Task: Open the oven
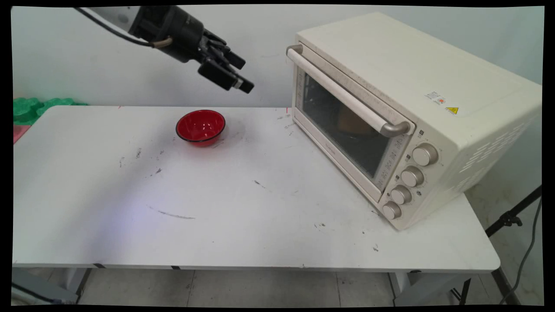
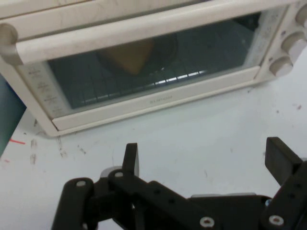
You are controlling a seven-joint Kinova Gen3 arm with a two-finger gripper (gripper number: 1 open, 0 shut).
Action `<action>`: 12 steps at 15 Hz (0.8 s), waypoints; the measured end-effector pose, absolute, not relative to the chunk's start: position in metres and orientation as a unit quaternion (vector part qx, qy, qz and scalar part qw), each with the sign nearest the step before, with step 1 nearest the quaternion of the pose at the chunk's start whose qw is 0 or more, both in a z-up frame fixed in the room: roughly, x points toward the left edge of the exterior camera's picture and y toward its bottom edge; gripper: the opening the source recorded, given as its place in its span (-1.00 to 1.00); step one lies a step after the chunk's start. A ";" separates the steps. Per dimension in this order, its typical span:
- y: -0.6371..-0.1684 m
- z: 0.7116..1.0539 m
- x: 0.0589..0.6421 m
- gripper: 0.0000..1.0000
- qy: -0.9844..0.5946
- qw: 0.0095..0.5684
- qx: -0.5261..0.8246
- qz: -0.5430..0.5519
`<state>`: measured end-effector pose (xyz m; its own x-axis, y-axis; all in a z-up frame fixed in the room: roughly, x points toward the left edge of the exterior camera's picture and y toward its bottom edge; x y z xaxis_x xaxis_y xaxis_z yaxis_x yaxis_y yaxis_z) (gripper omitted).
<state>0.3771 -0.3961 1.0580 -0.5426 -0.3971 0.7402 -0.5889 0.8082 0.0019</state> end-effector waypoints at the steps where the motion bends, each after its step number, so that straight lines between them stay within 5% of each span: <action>1: -0.397 1.059 0.373 1.00 -0.867 0.386 0.290 0.126; 12: -0.420 1.056 0.320 1.00 -0.838 0.399 0.349 0.131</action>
<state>0.3197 -0.4199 1.0565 -0.4383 -0.4803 0.7597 -0.6886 0.7227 0.0596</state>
